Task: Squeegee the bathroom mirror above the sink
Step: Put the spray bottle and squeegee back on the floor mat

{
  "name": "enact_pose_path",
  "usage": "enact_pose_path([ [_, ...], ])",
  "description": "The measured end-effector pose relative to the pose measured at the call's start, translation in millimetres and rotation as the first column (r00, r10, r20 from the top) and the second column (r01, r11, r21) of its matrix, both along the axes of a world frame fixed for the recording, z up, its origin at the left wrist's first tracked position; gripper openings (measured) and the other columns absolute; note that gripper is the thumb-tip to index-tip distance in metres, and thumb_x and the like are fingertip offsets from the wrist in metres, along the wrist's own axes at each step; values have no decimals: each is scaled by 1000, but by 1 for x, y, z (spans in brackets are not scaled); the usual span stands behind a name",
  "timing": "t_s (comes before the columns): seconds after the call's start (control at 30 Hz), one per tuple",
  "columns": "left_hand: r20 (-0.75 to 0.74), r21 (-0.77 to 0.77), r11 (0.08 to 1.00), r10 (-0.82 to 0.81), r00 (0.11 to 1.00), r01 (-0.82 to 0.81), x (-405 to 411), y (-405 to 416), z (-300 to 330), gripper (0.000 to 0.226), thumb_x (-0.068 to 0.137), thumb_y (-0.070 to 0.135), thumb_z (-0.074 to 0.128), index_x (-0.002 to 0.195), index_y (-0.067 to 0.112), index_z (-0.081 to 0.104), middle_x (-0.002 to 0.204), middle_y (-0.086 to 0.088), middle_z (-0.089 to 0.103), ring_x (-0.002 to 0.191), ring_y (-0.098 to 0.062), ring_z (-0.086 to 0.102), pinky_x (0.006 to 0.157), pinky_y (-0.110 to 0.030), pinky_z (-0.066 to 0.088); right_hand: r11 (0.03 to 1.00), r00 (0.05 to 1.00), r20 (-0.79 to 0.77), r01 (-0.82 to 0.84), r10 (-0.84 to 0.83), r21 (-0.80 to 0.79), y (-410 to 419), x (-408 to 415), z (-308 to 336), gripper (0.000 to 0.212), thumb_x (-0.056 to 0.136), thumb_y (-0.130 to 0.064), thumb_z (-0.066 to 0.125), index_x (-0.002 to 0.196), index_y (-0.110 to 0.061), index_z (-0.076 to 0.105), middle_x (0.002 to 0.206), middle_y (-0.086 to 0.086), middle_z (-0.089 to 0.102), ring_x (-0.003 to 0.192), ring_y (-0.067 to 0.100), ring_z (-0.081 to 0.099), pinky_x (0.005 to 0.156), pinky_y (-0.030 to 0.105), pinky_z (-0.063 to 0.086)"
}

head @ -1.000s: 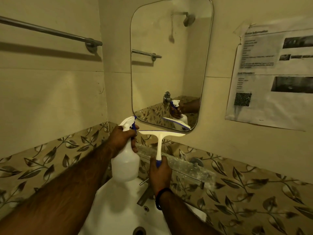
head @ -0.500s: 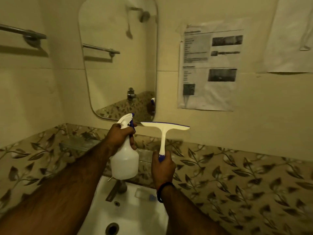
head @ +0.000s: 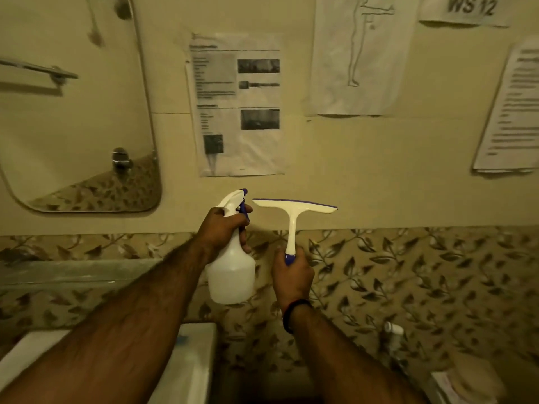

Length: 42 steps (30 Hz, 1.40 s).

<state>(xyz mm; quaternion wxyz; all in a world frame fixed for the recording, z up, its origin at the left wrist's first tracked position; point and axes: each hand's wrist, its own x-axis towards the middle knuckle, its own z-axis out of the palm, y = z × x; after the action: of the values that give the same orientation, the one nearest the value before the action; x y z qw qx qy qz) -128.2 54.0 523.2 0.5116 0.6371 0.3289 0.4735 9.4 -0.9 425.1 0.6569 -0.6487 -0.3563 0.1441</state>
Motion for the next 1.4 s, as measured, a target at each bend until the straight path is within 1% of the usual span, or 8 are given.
enact_pose_path([
  [0.23,-6,-12,999,-44,999,44,52,-9,-17,25,82,0,54,103,7,65,50,-18,55,39,-33,56,51,-37,54,998,998,14,61,-61,-17,-17,50,0,17,91,-42,58,94,-25,57,73,-11,55,64,4,53,50,12,33],
  [0.43,-45,-56,998,-21,999,19,73,-11,-52,23,86,6,61,108,9,64,54,-20,59,45,-35,60,59,-45,58,997,999,-8,52,-53,-61,-24,72,-24,26,92,-44,57,104,-22,59,85,0,63,68,8,56,49,11,37],
  [0.63,-66,-111,993,-33,997,25,87,-20,-100,22,90,17,67,111,18,61,59,-20,62,52,-34,63,58,-36,54,989,998,-24,46,-50,-138,-35,84,-68,23,90,-44,58,81,-24,54,71,0,59,63,17,57,53,25,43],
  [0.83,-144,-134,991,-39,989,19,97,-28,-156,32,90,26,69,117,13,56,70,-14,66,57,-29,66,56,-25,54,949,998,-64,8,-29,-314,-53,94,-134,19,89,-42,57,92,-24,56,83,10,63,76,32,65,69,47,59],
  [0.97,-132,-132,991,-1,991,-17,105,-29,-200,39,90,21,70,124,12,53,91,-9,63,61,-26,63,57,-30,55,911,997,-72,1,-34,-413,-70,99,-185,20,89,-40,57,95,-21,59,84,6,64,76,27,63,67,38,55],
  [1.07,-208,-134,989,38,977,-67,109,-29,-238,46,88,30,71,128,16,52,105,-10,64,72,-28,67,65,-32,57,879,996,-76,1,-42,-476,-83,101,-221,17,91,-37,58,92,-20,58,78,-2,60,72,17,59,59,24,43],
  [1.2,-305,-124,984,83,949,-126,110,-26,-287,68,88,36,70,146,19,39,132,-10,59,106,-32,63,92,-40,53,829,989,-137,-34,-51,-558,-101,100,-265,19,92,-39,55,82,-22,55,73,2,59,69,21,59,63,32,48],
  [1.4,-355,-172,967,117,927,-188,118,-26,-357,72,88,37,69,147,17,35,127,-3,58,113,-22,56,98,-37,44,717,981,-189,-96,-51,-690,-132,100,-342,21,95,-38,53,99,-19,60,79,2,63,75,23,63,72,38,55],
])
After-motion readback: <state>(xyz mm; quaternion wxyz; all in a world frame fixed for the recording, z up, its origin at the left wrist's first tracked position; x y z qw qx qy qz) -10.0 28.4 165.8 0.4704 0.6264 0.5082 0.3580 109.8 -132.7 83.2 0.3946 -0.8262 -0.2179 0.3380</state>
